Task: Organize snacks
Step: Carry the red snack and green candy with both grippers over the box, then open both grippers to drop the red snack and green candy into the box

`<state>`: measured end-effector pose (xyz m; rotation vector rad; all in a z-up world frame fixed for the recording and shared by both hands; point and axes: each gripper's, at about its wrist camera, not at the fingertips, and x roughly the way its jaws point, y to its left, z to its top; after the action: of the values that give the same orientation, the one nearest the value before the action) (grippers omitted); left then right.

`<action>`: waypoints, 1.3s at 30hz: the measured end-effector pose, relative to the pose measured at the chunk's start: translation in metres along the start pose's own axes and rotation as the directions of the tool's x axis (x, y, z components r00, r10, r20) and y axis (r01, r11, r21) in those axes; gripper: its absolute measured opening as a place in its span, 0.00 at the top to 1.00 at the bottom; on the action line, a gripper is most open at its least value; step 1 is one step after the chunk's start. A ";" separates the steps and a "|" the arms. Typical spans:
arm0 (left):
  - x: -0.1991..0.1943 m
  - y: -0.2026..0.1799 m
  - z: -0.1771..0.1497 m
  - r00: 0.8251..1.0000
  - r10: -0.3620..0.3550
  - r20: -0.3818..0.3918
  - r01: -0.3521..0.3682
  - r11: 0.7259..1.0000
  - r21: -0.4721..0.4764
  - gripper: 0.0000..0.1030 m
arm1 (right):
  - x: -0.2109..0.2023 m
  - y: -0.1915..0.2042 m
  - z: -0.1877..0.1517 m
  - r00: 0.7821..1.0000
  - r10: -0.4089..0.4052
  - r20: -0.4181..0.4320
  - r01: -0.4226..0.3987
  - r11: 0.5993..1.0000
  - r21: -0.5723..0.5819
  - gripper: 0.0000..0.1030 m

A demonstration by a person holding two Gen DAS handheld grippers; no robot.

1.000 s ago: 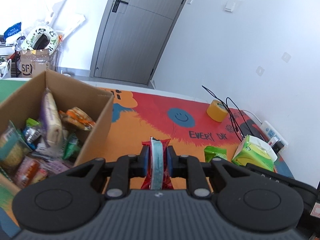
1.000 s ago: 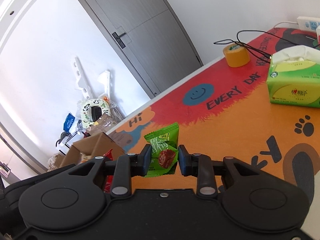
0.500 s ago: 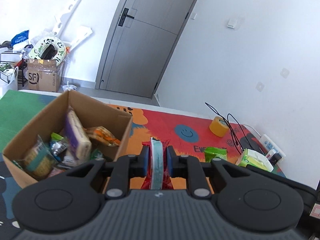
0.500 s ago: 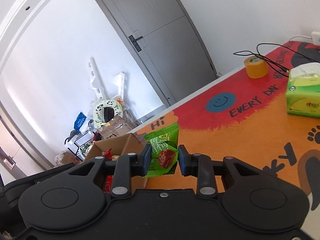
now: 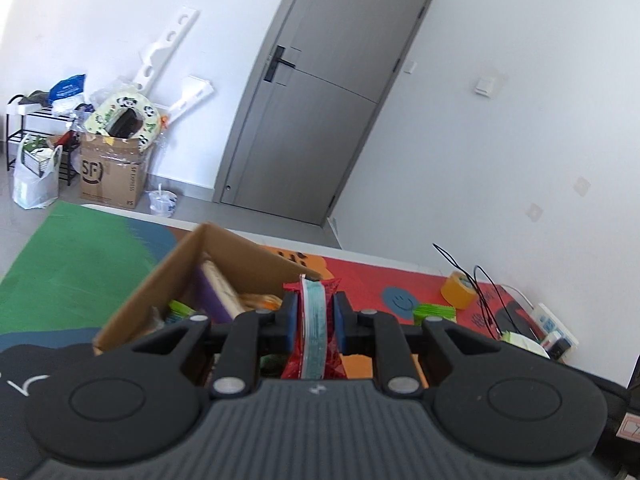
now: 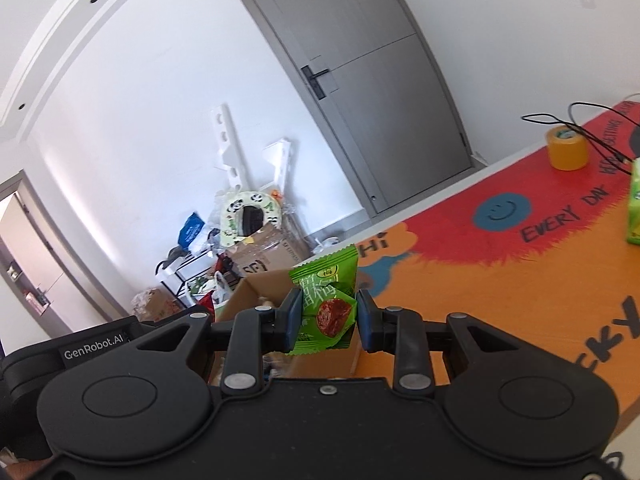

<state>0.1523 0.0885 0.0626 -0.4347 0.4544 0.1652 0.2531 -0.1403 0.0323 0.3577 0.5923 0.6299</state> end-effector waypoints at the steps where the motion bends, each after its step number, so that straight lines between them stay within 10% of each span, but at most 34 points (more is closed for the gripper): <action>1: -0.002 0.004 0.001 1.000 0.004 0.004 -0.004 1.000 -0.004 0.83 | 0.002 0.004 0.000 1.000 0.006 -0.001 -0.006 1.000 -0.005 0.71; 21: 0.007 0.082 0.013 0.995 0.086 -0.040 -0.088 0.994 -0.062 0.77 | 0.051 0.057 -0.017 0.995 0.044 -0.088 -0.051 0.996 -0.077 0.71; 39: -0.017 0.117 0.005 0.990 0.138 -0.042 -0.141 0.988 -0.064 0.34 | 0.075 0.091 -0.039 0.986 0.051 -0.160 -0.071 0.990 -0.118 0.71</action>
<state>0.1099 0.1943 0.0316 -0.4719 0.5176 0.3085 0.2377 -0.0180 0.0151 0.2119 0.6913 0.7548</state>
